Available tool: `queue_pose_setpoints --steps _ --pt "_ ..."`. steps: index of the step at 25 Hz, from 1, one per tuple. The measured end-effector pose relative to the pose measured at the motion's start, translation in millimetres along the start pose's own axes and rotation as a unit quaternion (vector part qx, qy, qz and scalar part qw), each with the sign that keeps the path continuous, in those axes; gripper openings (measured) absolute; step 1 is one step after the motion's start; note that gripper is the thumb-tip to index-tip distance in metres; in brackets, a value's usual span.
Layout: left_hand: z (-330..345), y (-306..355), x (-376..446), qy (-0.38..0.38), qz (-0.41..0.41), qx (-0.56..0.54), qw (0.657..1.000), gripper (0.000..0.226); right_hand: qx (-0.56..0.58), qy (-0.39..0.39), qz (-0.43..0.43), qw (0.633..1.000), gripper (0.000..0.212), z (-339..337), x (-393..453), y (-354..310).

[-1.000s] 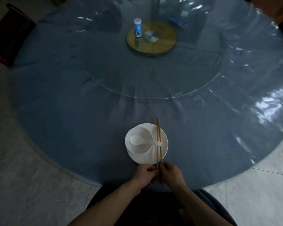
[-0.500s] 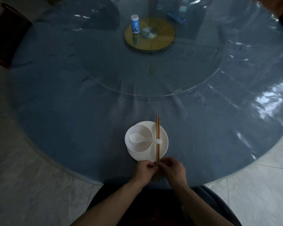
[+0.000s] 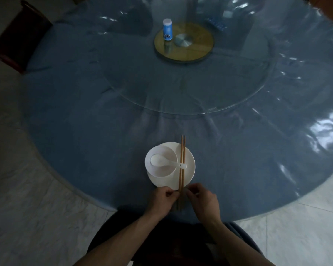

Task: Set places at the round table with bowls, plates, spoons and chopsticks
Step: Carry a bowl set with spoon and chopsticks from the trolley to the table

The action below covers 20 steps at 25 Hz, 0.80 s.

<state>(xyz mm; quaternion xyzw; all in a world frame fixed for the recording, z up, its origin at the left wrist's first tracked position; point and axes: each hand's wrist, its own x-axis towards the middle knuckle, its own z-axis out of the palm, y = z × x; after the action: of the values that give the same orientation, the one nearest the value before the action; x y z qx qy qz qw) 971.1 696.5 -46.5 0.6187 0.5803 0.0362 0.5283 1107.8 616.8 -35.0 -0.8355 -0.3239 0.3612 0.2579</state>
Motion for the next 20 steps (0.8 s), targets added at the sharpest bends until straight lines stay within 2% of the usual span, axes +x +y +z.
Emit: queue_pose_setpoints --steps 2,5,9,13,16,20 --pt "-6.2 1.1 -5.1 0.021 0.001 0.039 0.999 0.016 -0.127 0.000 -0.063 0.990 0.013 -11.8 -2.3 2.0" --pt "-18.6 2.9 -17.3 0.029 0.018 0.084 0.996 0.022 -0.214 -0.034 -0.166 0.962 0.021 -26.6 -7.1 -0.3" --pt "-45.2 0.4 -41.3 0.078 0.091 0.153 0.981 0.023 -0.233 -0.070 -0.296 0.924 0.020 -29.5 -13.2 -25.0" --pt "-88.8 -18.6 -82.2 0.172 0.138 0.193 0.956 0.028 -0.238 -0.098 -0.384 0.887 0.034 -4.2 -29.8 -66.1" --pt "-124.7 -51.1 -125.0 0.248 0.133 0.191 0.940 0.036 -0.238 -0.116 -0.455 0.850 0.039 28.3 -51.1 -104.1" --pt "-164.9 -110.5 -193.9 0.338 0.083 0.164 0.923 0.044 -0.246 -0.135 -0.523 0.805 0.035 88.0 -97.2 -153.9"
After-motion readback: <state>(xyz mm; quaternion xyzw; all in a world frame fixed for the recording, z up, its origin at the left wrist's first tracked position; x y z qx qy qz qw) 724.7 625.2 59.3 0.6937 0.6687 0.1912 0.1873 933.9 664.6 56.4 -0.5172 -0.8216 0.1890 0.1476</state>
